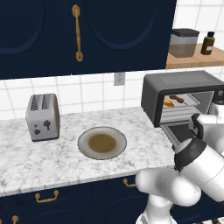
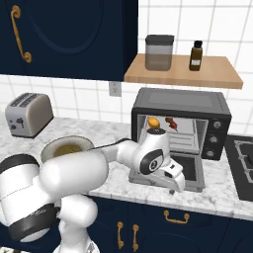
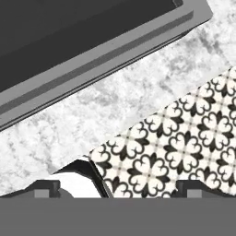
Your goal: Pick up the kebab skewer and baguette bread, and place them inside the toaster oven. Close the toaster oven door and start by setting the timer.
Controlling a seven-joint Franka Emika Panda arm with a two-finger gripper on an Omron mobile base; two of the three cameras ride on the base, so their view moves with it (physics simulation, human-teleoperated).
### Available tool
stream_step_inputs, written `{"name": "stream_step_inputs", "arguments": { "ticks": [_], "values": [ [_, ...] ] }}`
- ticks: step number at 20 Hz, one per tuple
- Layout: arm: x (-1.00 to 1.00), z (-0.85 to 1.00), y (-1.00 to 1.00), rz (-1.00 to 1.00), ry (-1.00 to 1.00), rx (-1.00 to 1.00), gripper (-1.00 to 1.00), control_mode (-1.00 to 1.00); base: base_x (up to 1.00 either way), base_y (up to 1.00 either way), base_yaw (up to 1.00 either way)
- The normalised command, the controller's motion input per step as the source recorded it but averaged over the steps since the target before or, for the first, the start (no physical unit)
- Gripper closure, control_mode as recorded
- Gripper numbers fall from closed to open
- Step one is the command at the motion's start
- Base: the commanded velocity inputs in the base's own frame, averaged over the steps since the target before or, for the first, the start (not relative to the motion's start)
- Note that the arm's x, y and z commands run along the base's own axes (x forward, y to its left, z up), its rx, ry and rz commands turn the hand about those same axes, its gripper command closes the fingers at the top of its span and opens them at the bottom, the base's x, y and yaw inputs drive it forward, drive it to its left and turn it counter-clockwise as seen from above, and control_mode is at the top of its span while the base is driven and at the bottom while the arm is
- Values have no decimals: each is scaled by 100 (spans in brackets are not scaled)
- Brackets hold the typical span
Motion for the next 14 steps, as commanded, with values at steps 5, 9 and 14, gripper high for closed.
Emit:
{"name": "stream_step_inputs", "arguments": {
  "ticks": [5,9,14],
  "values": [
    [-2,-29,35,13,9,0,-100,-100,0,0,0],
    [0,-32,32,22,13,0,-100,-100,0,0,0],
    [27,-22,4,9,15,0,-100,-100,0,0,0]
  ]
}}
